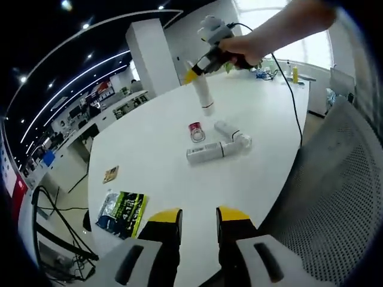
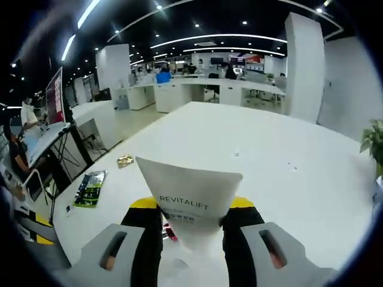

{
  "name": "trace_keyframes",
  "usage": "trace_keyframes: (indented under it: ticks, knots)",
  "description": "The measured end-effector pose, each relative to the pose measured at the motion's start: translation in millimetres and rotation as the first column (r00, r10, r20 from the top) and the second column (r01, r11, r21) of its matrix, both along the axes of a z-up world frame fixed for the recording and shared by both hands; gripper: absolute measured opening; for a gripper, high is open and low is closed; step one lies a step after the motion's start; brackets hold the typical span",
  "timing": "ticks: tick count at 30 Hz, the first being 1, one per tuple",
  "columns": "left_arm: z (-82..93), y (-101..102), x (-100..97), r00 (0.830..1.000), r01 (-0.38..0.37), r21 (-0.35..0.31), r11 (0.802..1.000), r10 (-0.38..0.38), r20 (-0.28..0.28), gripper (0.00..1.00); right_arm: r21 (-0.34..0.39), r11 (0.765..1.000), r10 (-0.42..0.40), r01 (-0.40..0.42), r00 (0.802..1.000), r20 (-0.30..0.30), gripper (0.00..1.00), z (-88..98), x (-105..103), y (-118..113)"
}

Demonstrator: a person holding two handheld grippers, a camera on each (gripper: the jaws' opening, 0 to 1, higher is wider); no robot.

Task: Arrange the skincare products in the storage area until every visible bottle or jar stands upright without overlapping.

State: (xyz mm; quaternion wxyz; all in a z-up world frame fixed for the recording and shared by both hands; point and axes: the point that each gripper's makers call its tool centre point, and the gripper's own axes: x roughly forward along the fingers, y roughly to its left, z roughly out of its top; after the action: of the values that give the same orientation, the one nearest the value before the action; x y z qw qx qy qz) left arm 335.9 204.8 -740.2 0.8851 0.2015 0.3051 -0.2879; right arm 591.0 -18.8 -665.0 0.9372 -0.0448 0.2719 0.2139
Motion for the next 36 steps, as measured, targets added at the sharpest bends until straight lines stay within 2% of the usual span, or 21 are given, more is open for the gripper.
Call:
trace_keyframes:
  ticks: [6, 16, 28, 32, 36]
  knots:
    - [-3.0, 0, -0.7, 1.000, -0.004, 0.002, 1.000, 0.004, -0.016, 0.23, -0.030, 0.999, -0.034, 0.033, 0.999, -0.024, 0.36, -14.4, 14, -16]
    - [-6.2, 1, -2.1, 0.999, -0.011, 0.002, 1.000, 0.011, -0.034, 0.23, -0.071, 0.996, -0.056, 0.053, 0.997, -0.049, 0.37, -33.5, 25, -27]
    - [-10.1, 0, -3.6, 0.998, -0.012, 0.002, 1.000, 0.012, -0.054, 0.23, 0.006, 0.996, -0.090, 0.090, 0.996, 0.022, 0.37, -31.7, 36, -32]
    - [-11.6, 0, -4.1, 0.998, -0.012, 0.004, 1.000, 0.013, -0.061, 0.23, 0.004, 0.997, -0.072, 0.072, 0.996, 0.055, 0.37, -30.4, 34, -29]
    - [-11.9, -1, -4.5, 0.998, -0.010, 0.004, 1.000, 0.010, -0.062, 0.23, 0.011, 0.997, -0.078, 0.078, 0.995, 0.062, 0.38, -29.7, 33, -31]
